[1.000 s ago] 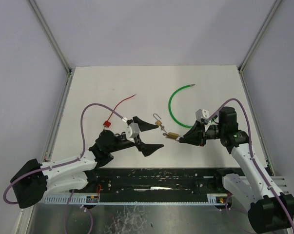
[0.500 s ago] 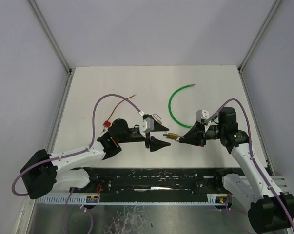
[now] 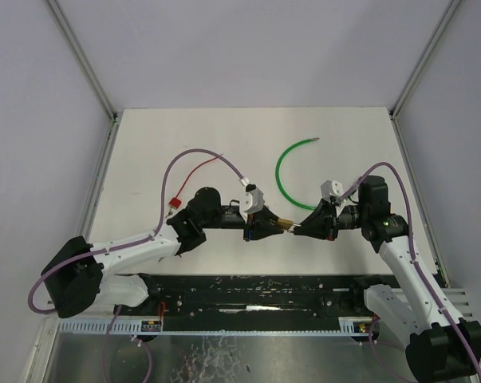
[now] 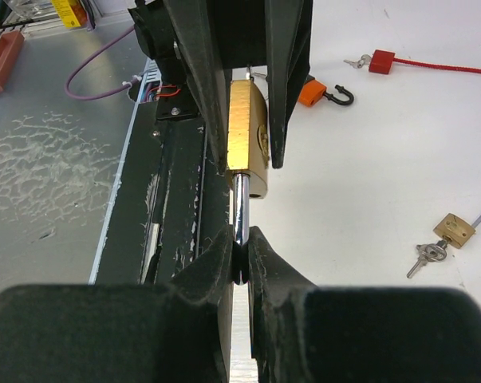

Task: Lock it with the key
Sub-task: Lock the lock.

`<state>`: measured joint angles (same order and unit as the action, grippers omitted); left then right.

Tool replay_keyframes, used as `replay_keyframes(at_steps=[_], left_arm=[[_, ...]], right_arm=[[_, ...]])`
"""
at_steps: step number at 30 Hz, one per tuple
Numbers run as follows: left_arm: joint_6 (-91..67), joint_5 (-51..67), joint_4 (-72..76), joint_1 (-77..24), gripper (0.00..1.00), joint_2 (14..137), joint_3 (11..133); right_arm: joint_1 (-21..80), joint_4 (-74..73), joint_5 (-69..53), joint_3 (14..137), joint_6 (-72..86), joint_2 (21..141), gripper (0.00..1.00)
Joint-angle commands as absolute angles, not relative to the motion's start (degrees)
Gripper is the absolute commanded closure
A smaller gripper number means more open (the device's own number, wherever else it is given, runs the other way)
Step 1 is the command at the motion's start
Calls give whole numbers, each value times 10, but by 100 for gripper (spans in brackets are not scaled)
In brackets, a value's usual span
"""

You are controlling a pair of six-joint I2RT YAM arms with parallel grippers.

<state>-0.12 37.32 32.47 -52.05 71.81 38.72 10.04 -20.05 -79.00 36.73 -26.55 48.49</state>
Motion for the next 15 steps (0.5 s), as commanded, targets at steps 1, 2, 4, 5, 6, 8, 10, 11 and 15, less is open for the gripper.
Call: replay_keyframes(at_steps=[1, 2, 4, 5, 6, 8, 10, 11, 15], left_arm=[[1, 406, 326, -518, 77, 731, 410], [0, 408, 328, -518, 80, 732, 410], [-2, 413, 336, -518, 87, 734, 409], [-5, 412, 340, -518, 93, 734, 409], [-8, 410, 345, -518, 97, 732, 408], [-20, 391, 362, -518, 99, 724, 395], [-35, 372, 390, -518, 99, 710, 375], [-44, 364, 407, -518, 99, 702, 362], [-92, 334, 477, -518, 99, 672, 315]], right_arm=[[98, -184, -826, 401, -270, 476, 100], [99, -184, -827, 401, -270, 477, 100], [99, -184, -827, 400, -269, 479, 100], [99, -184, -827, 400, -269, 478, 100], [99, -184, -827, 400, -268, 478, 100], [99, -183, -827, 400, -266, 478, 100], [99, -179, -826, 400, -259, 475, 98], [99, -173, -827, 399, -253, 473, 95], [99, -141, -828, 391, -216, 463, 73]])
